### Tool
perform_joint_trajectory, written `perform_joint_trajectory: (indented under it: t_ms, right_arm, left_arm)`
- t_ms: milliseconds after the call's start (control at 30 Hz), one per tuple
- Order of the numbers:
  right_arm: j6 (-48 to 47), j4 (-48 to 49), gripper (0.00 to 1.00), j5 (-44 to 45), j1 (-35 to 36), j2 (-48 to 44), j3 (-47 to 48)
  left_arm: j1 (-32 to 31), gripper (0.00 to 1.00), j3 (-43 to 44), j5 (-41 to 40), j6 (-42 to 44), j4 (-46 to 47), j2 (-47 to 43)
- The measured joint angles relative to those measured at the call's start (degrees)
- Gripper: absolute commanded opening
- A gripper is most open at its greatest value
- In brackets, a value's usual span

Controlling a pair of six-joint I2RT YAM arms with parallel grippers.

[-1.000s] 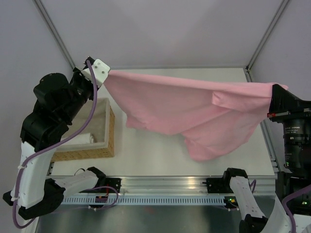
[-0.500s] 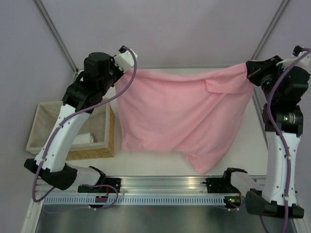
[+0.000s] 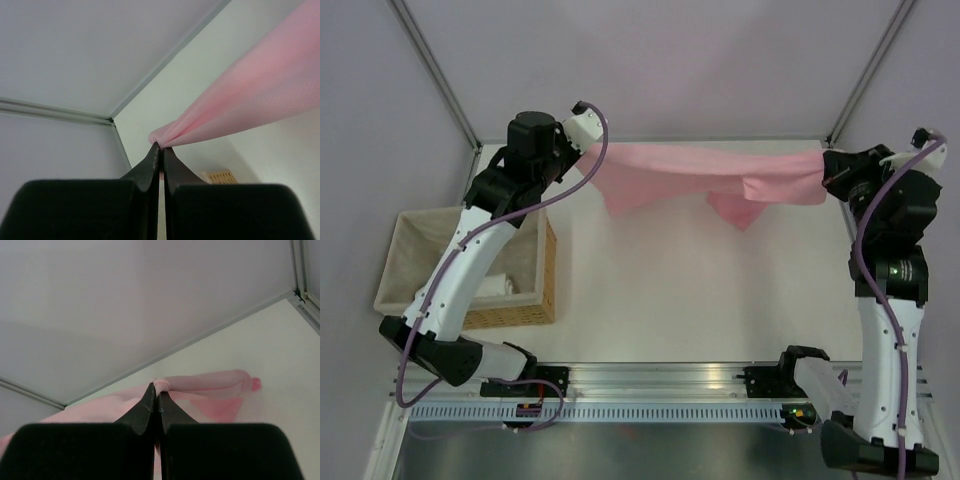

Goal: Roll the t-shirts
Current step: Flatten the tshirt

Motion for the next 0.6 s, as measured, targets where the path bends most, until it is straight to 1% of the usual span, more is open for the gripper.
perform_joint_trajectory:
  t_ms: [67,133,233,367,500,600]
  right_arm:
    - [-0.02,0.87,0.0,1.01,0.0,-4.72,-5.75]
    - [0.0,1.53,0.0,1.7,0.0,-7.58,-11.06]
    - [0.0,0.35,0.0,2.43,0.0,-7.39,-16.79]
    - [-0.17,-2.16,0.0,2.62,0.0,-5.14,-18.14]
    - [-0.68,-2.1,0.0,3.87,0.0,-8.35,-19.74]
    - [-0.35,-0.68,0.0,3.96,0.0,-12.15,-25.88]
  left_arm:
    - [0.0,0.02,-4.72,0.68,-0.39,-0.02,-2.51]
    - [0.0,0.02,-9.86,1.11,-0.66,0.72,-4.31]
    - [0.0,0.02,-15.67,1.16,-0.68,1.03,-4.96]
    - [0.02,0.02,-18.56,1.75,-0.79,1.07,-5.07]
    - [0.11,0.02,-23.8,7.26,-0.74,1.36,-8.15]
    - [-0.02,0.02,-30.03,13.0,-0.52,0.74,-9.31]
